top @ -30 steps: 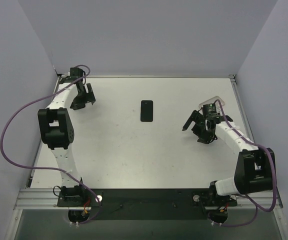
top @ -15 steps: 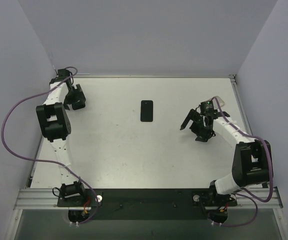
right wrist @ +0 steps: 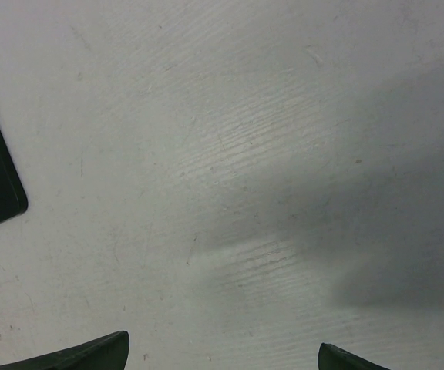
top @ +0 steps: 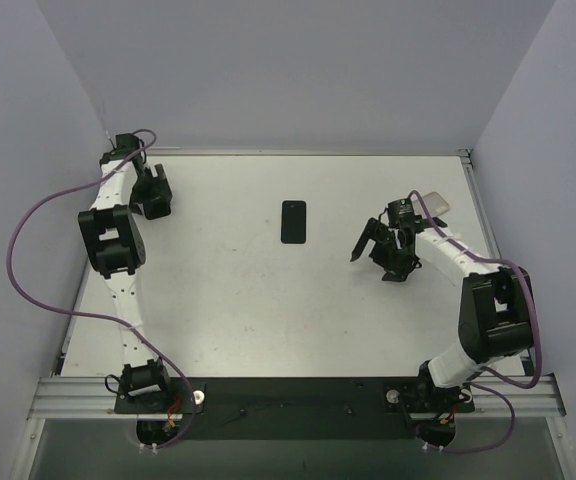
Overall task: Take the phone out of the phone case
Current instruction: Pick up the phone at the center of the board.
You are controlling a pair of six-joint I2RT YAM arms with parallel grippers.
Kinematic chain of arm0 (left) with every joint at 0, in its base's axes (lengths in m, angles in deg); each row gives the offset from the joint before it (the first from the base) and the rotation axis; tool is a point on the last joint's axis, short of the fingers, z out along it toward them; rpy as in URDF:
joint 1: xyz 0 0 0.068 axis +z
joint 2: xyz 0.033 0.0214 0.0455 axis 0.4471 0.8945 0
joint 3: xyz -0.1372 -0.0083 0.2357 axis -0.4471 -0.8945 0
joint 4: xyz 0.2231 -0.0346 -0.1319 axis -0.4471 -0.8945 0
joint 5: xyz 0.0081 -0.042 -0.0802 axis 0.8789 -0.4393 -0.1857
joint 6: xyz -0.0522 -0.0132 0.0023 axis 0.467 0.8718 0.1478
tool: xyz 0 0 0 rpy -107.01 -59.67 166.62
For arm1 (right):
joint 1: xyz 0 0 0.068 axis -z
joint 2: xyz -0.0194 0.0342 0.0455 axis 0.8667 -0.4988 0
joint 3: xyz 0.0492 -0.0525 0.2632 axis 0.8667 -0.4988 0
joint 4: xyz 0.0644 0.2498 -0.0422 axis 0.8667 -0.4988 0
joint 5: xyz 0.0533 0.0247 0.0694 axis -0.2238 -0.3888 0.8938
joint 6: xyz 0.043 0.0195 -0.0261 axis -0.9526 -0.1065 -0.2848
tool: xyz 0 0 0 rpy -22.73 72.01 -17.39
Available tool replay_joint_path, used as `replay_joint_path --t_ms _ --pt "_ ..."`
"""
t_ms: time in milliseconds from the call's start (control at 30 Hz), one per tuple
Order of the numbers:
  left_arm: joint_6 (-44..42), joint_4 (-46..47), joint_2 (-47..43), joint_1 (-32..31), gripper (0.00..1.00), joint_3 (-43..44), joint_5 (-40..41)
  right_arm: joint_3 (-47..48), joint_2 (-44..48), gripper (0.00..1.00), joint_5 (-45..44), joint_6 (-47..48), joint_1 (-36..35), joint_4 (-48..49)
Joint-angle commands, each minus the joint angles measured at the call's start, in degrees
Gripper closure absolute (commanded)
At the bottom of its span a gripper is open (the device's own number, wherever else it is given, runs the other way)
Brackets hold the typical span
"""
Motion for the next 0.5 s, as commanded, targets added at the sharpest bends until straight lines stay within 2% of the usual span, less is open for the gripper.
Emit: replay_joint_path --t_ms 0,100,200,467 --pt "-0.4 1.6 1.7 0.1 0.03 1.5 -2.3 2.6 -0.8 0.00 -0.7 0.5 -0.9 -2.7" --pt "-0.4 4.8 -0.7 -0.1 0.03 -2.1 -4.7 3.4 -1.3 0.00 -0.7 0.6 -1.1 -2.9" --pt "-1.0 3.8 -0.2 -0.1 0.02 -0.8 -5.2 4.0 -1.9 0.00 -0.6 1.0 -1.1 -3.3" --pt "-1.4 1.0 2.2 -0.7 0.03 0.5 0.7 3.6 -2.0 0.00 -0.6 0.8 -1.2 -3.3"
